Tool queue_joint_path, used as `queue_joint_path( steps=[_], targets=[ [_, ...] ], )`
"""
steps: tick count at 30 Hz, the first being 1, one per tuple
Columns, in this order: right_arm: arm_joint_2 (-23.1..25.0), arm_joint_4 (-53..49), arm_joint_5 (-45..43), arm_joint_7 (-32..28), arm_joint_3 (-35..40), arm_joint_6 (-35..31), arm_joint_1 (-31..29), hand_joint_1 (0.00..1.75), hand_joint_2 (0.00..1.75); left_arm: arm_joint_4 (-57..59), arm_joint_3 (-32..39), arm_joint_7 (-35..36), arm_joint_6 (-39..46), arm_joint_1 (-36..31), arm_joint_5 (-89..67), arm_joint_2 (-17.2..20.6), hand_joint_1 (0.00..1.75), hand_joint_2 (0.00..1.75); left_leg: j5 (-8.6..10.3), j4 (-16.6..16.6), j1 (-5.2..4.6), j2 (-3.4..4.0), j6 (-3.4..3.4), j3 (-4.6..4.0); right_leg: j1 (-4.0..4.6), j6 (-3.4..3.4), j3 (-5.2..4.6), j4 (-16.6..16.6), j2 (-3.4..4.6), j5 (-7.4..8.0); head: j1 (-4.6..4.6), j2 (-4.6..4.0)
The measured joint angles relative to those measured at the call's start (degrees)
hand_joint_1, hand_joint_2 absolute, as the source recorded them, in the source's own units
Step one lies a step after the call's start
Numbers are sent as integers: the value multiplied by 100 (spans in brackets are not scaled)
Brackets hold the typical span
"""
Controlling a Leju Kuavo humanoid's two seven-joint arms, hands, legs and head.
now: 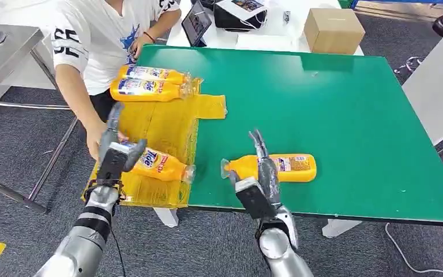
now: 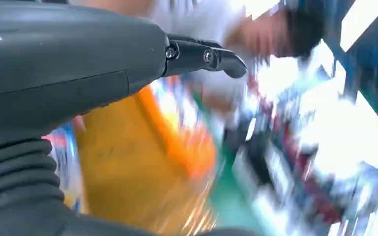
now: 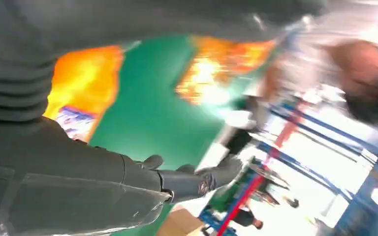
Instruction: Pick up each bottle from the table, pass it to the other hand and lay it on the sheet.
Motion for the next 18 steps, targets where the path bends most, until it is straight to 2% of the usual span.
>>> queue_joint_path(
  steps=[3,8,12,18],
  targets=[
    [-355,335,557,625,-22,261,-334,0,175,-539,145,-4,171,200,289,-24,0,175,1,0,0,-5,0,-2,-1,0,0,0,-5,0,2,0],
    [-934,823,915,1094,-210,746,-794,0,175,-961,258,-4,121,465,340,-88,0,175,1,2,-13,-3,1,-6,-13,5,-2,-1,-4,3,0,0],
    [-1233,1052,985,1239,-324,941,-979,0,175,-1151,269,-4,77,628,370,-149,0,175,1,3,-13,-10,3,-10,-13,6,-3,-1,-10,3,0,0],
    [-1351,1207,998,1245,-337,956,-1057,0,175,-1249,278,-4,77,670,383,-190,0,175,0,3,-10,-7,2,-11,-9,5,-7,0,-8,1,0,0]
  ],
)
